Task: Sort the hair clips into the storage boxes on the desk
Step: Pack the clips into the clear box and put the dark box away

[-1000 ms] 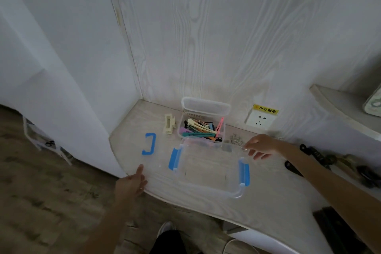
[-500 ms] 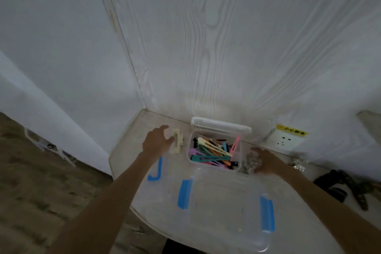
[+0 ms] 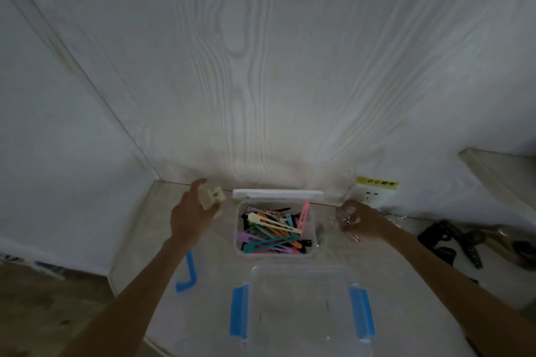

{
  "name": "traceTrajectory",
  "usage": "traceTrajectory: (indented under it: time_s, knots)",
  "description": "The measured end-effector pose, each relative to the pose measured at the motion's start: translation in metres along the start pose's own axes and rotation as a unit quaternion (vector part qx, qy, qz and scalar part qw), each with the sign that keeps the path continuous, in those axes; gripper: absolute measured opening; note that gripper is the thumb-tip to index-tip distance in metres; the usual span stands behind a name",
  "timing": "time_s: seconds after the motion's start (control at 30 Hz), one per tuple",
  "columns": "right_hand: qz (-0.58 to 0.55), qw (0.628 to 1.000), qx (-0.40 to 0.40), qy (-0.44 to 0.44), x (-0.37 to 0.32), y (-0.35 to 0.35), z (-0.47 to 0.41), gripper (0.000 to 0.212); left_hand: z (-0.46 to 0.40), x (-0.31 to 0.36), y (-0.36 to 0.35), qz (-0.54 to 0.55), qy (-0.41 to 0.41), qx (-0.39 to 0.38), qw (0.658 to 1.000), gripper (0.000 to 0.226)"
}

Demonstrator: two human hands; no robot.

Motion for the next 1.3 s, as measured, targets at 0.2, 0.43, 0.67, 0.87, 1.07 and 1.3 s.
traceTrajectory:
  time_s: [0.2,0.43,0.67,0.87,1.07,1.3]
  knots:
    - [-0.247,0.969,-0.026,-0.017,-0.011,0.031,0.052,0.043,0.048,0.005,0.052,0.240,0.003,0.147,0.960,0.064]
    - [-0.322,0.932,-0.150,0.070,-0.061,0.023,0.152,0.033,0.153,0.057,0.069,0.274,-0.118,0.059,0.953,0.064]
    - [-0.221,0.934,-0.278,0.026,-0.070,-0.081,0.176,0.033,0.208,0.078,-0.007,-0.049,-0.277,-0.031,0.959,0.066]
    - [-0.192,0.949,-0.250,0.001,-0.078,-0.134,0.158,0.050,0.205,0.057,-0.048,-0.206,-0.248,-0.019,0.947,0.069]
    - [-0.110,0.944,-0.311,0.023,-0.077,-0.145,0.163,0.056,0.192,0.048,-0.005,-0.005,-0.153,0.059,0.986,0.039]
    - [-0.240,0.956,-0.152,0.067,-0.082,-0.012,0.127,0.033,0.125,0.016,-0.008,0.061,0.074,-0.012,0.995,0.043]
Point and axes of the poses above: each hand's wrist, its own z-axis away from the middle knuckle, its own y-axis out of the back of the hand, x = y × z, the point moved 9 cm from there along -z, towards the middle knuckle, and after that the axes turned 1 degree about -z, right-handed, at the moved point
